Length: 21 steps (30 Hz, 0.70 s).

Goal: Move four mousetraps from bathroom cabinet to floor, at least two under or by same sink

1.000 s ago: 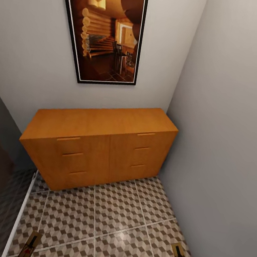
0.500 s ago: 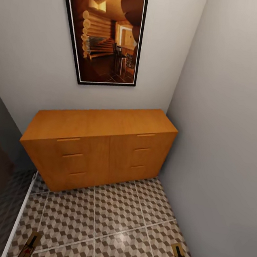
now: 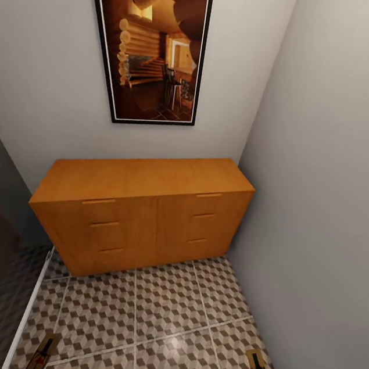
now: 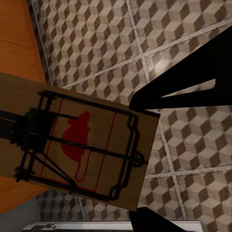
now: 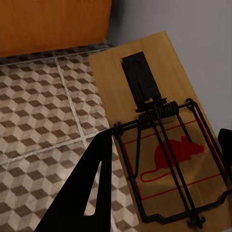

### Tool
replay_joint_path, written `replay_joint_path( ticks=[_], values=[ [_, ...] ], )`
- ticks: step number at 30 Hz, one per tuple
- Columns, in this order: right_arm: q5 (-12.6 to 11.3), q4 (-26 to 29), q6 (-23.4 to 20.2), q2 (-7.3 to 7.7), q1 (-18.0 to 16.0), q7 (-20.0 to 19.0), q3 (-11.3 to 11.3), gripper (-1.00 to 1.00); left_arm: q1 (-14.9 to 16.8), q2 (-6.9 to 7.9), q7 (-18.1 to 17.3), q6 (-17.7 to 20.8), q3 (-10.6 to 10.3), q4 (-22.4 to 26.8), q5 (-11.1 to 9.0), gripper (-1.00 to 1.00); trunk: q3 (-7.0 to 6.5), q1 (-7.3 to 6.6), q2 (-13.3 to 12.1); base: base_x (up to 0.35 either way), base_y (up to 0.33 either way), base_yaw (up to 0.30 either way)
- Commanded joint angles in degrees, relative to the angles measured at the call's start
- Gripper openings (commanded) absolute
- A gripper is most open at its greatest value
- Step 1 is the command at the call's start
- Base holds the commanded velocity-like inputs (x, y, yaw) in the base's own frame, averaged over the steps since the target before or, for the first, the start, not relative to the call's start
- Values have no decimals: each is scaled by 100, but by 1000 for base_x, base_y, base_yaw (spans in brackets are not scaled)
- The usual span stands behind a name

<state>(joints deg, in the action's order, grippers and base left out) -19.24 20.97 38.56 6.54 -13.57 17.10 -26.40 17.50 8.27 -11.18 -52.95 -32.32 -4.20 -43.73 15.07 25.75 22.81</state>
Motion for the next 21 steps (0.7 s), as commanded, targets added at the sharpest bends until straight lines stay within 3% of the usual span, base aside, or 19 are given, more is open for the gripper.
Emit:
replay_joint_path(
  ticks=[1,21],
  values=[
    [-27,3,11,5,-5,48,-50,-100,8,-2,-42,-22,-28,-19,-48,-100,7,3,10,0,0,0],
    [-27,0,9,5,-5,48,-50,-100,8,-1,-42,-22,-28,-19,-48,-100,-57,3,10,0,0,0]
  ],
)
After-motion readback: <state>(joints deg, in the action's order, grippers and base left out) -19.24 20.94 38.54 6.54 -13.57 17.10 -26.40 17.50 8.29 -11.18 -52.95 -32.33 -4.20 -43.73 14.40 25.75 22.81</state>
